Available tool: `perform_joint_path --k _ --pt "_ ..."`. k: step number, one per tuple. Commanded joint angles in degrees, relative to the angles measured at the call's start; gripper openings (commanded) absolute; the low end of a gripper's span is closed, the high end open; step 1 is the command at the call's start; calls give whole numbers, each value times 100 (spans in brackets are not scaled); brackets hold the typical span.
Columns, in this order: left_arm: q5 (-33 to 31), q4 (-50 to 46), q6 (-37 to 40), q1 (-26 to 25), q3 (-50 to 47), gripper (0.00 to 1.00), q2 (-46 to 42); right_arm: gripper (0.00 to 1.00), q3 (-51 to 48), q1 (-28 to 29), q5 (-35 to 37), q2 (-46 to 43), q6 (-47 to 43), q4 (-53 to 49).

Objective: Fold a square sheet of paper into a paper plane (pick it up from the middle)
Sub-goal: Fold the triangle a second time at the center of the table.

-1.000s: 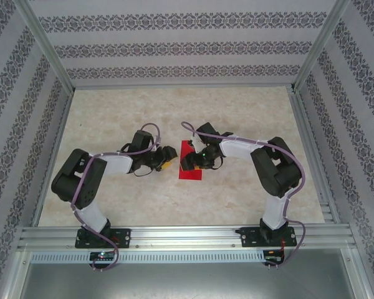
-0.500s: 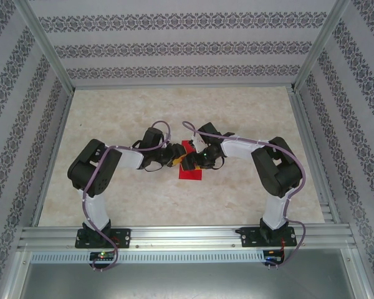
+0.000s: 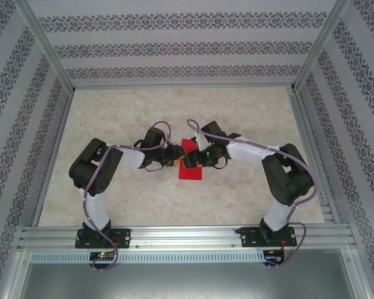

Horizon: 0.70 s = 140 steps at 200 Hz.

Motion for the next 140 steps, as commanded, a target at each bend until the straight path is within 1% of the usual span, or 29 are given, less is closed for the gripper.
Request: perform_joint_path --k 1,11,22,27,39,56,82,109,140 --pt "-117 -378 191 -89 74 33 69 63 76 -69 660 -241 324 238" --pt "-126 -405 214 -90 72 33 51 59 173 -78 854 -164 388 169" --pt "-117 -445 247 -89 88 33 36 50 324 -94 1029 12 478 102" --pt "-116 -457 257 -95 99 32 28 48 409 -109 1068 102 514 59" --pt "-109 -468 274 -93 102 32 3 41 575 -124 1048 323 577 9" --pt "-91 -504 313 -91 121 31 -33 34 757 -127 1031 596 641 -64" --pt "-51 -545 377 -90 142 30 -101 27 886 -135 1044 850 684 -121" --pt "29 -534 431 -86 98 30 -211 24 957 -145 1168 1083 769 -244" --pt "341 -29 204 -97 -176 31 -319 23 980 -162 1259 1291 956 -328"
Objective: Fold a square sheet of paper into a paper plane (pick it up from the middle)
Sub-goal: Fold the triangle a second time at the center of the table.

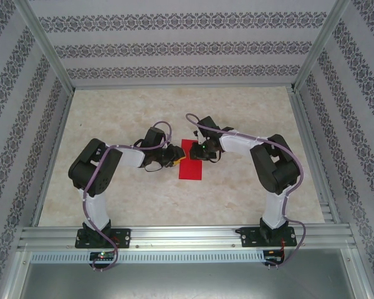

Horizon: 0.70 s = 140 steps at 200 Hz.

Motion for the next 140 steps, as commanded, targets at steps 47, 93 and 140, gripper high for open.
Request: perform_joint_path --k 47,93,140 --pt "366 223 -39 -292 -585 32 -650 23 116 -135 271 282 407 -160" --pt "427 288 -103 -398 -887 29 -1033 22 134 -180 295 345 466 -237" --pt "491 448 -65 -530 -631 27 -937 21 116 -191 129 371 464 -217"
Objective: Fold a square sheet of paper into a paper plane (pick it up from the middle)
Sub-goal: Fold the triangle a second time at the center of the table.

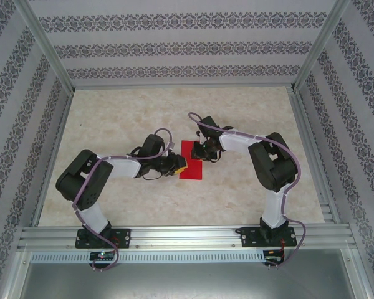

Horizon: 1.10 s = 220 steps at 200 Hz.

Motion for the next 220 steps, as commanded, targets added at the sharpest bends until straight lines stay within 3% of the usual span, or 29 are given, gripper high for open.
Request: perform_joint_path --k 1,76,184,220 --pt "108 267 -15 -108 213 27 29 21 22 -97 122 218 36 -110" --pt "155 577 -111 -114 641 31 571 22 -37 -224 -693 33 149 136" --pt "117 579 -30 -117 757 47 791 42 -985 -782 -1473 -1211 480 1146" --pt "70 482 -10 -113 789 40 817 43 -1233 -763 -1659 -1359 10 983"
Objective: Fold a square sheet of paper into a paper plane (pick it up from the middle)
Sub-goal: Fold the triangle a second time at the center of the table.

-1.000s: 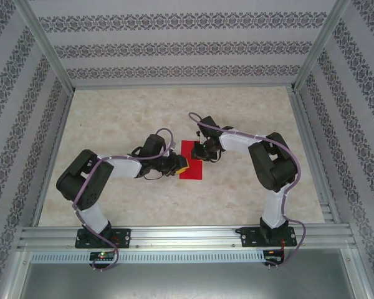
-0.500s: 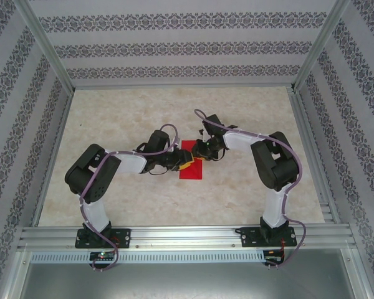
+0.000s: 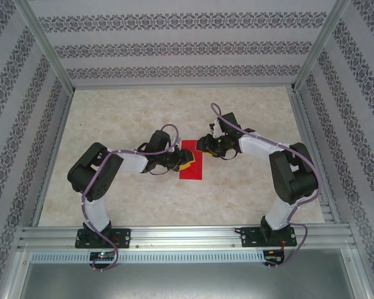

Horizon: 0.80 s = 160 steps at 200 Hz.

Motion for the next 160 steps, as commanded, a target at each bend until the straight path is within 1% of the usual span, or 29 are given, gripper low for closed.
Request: perform_joint_path --k 1,23,34,44,76,96,109,125,160 --pt "34 132 49 -62 148 40 90 43 -187 -13 -261 -120 -380 12" --pt "-2 73 52 -57 151 33 92 43 -180 93 -323 -66 -587 -112" --pt "-9 55 47 -57 158 32 97 42 -126 155 -281 14 -643 -189" --pt "-27 32 47 -52 162 31 108 37 -95 185 -341 109 -662 -190" --pt "-49 9 19 -58 178 30 124 33 -81 253 -451 240 -692 -116" --pt "-61 5 12 -52 184 29 125 28 -115 250 -506 245 -726 -118" --pt "-54 12 12 -59 196 28 132 21 -135 250 -495 240 -751 -118" --pt "-38 15 16 -54 207 27 127 14 -117 249 -317 262 -792 -185" --pt "7 4 64 -51 275 26 140 9 -26 215 -12 416 -880 -289"
